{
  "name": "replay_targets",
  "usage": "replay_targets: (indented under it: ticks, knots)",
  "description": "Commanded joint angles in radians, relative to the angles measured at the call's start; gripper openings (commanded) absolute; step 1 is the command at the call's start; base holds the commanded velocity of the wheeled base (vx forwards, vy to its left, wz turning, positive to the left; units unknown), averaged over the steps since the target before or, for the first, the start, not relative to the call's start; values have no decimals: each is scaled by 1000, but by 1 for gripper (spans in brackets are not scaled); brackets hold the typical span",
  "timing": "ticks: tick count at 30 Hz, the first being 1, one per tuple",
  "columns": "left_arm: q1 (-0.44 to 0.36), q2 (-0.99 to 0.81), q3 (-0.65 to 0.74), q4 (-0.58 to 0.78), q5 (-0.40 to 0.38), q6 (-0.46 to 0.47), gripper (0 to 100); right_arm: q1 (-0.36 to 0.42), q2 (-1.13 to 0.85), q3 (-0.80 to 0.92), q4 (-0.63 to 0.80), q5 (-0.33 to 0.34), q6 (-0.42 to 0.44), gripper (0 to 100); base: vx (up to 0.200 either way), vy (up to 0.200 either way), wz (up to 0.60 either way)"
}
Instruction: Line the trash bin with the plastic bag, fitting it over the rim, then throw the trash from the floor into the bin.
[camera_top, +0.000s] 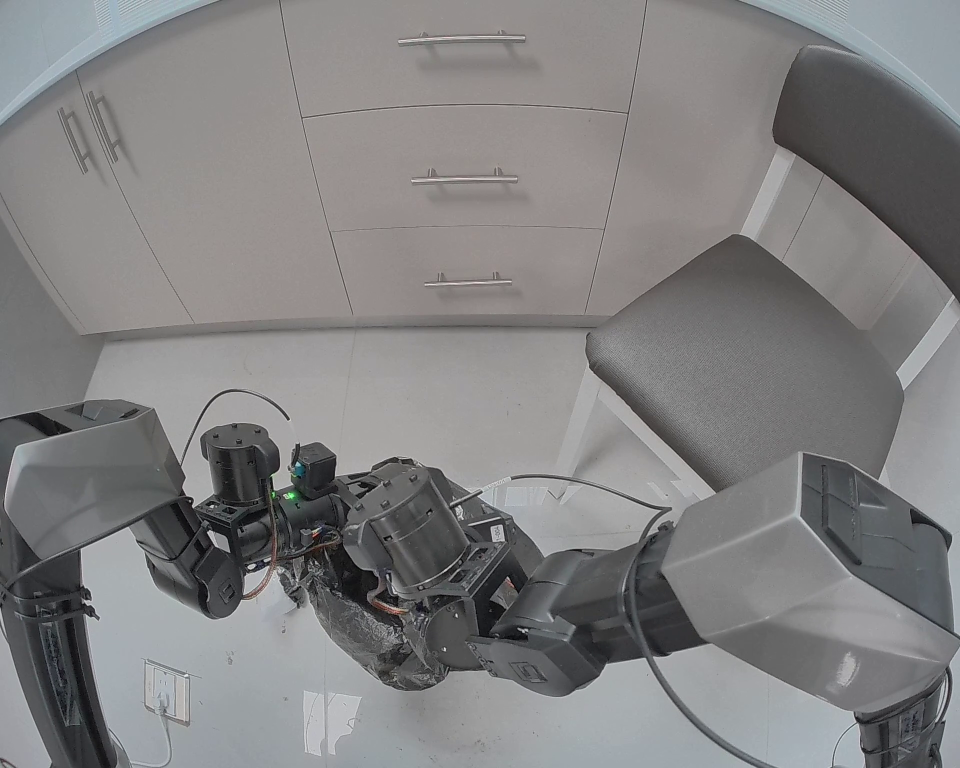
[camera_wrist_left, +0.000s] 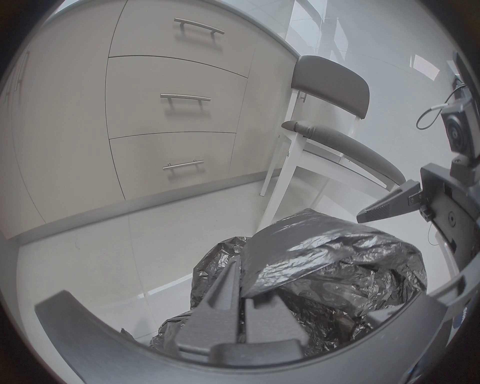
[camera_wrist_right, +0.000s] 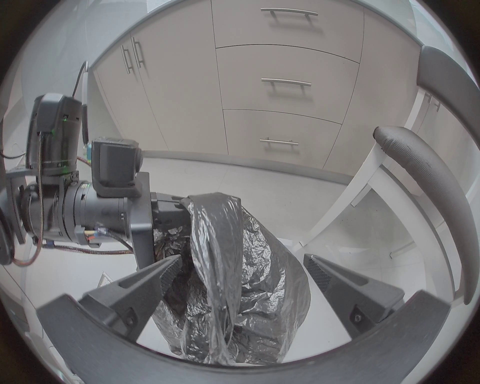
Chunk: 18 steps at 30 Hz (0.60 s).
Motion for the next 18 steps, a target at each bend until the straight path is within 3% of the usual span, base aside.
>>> replay_targets:
  ticks: [1,11,18]
  knots:
    - [0,-3,7,0,0,0,0,6,-11,44,1,-16,3,100,0,0,0]
    - [7,-2,11,0,0,-5,0,-28,-98,209,-100,-48,20,100,0,0,0]
    - [15,-2,16,0,0,-5,0,-34,-195,446,-191,-40,37,100,0,0,0]
